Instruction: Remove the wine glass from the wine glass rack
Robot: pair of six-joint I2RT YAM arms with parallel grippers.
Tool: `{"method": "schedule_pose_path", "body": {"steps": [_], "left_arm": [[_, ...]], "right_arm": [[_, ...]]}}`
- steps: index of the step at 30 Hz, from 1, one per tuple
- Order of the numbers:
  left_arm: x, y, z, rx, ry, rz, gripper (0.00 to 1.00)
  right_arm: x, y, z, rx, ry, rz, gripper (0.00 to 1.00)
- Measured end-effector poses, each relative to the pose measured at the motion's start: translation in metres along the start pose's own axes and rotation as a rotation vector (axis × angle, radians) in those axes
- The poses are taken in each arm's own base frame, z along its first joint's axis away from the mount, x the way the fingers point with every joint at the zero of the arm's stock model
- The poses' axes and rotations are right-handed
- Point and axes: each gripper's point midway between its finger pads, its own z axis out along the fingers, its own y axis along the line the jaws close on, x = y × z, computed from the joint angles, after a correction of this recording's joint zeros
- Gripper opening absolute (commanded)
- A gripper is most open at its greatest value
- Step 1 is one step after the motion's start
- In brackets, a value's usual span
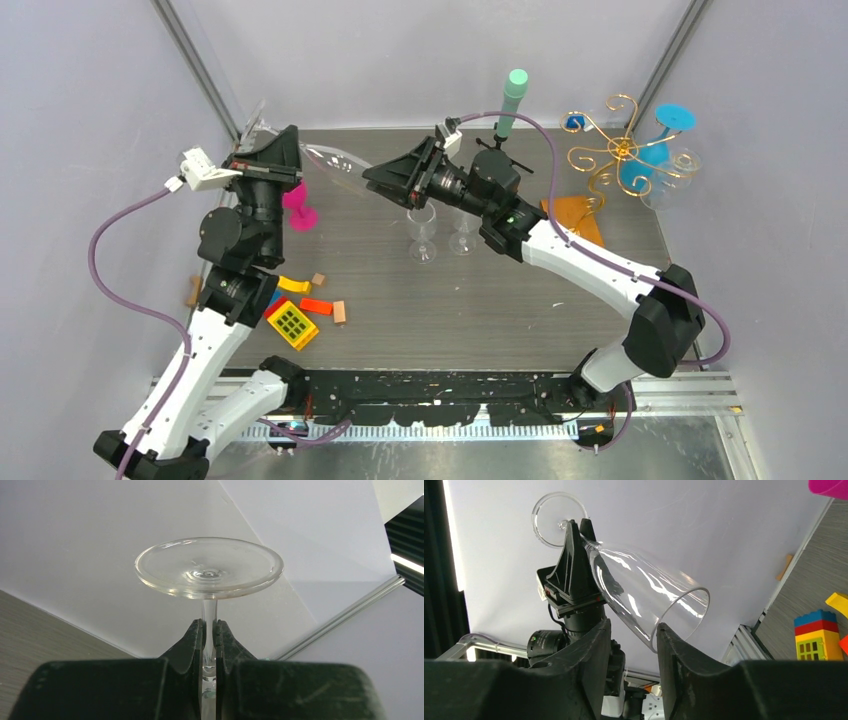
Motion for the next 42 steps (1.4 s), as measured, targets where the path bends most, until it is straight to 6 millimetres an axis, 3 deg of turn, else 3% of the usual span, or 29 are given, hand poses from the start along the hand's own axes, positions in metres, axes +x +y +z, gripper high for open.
{"method": "schedule_pose_path", "body": {"steps": [8,14,17,20,24,28,35,42], "left_arm": [[-0.018,-0.007,-0.002,0.010,-0.061,-0.062,0.01],[-0.029,-0.009,-0.006,0.006,-0.090,-0.120,0.05],[-0.029,-0.008,-0.008,0.005,-0.090,-0.127,0.13],[-0.029,-0.006,-0.010,-0.002,-0.090,-0.121,0.27],[-0.018,0.009,-0.013,-0.043,-0.056,-0.068,0.33],[-0.003,0.025,-0.016,-0.080,-0.015,-0.025,0.37],[0.011,0.038,-0.022,-0.106,0.035,0.021,0.70],[0.013,0.046,-0.034,-0.119,0.078,0.092,0.92]], "right_arm": [[-0.002,0.017,0.003,-0.104,0.003,-0.008,0.10],[0.001,0.036,0.002,-0.205,0.019,-0.058,0.01],[0.003,0.039,0.002,-0.234,0.029,-0.081,0.00],[0.004,0.040,0.002,-0.247,0.032,-0.099,0.00],[0.003,0.041,0.003,-0.247,0.024,-0.155,0.00],[-0.001,0.031,0.006,-0.181,0.008,-0.215,0.00],[-0.008,0.010,0.011,-0.063,-0.021,-0.278,0.00],[-0.024,-0.038,0.011,0.214,-0.049,-0.365,0.00]]}}
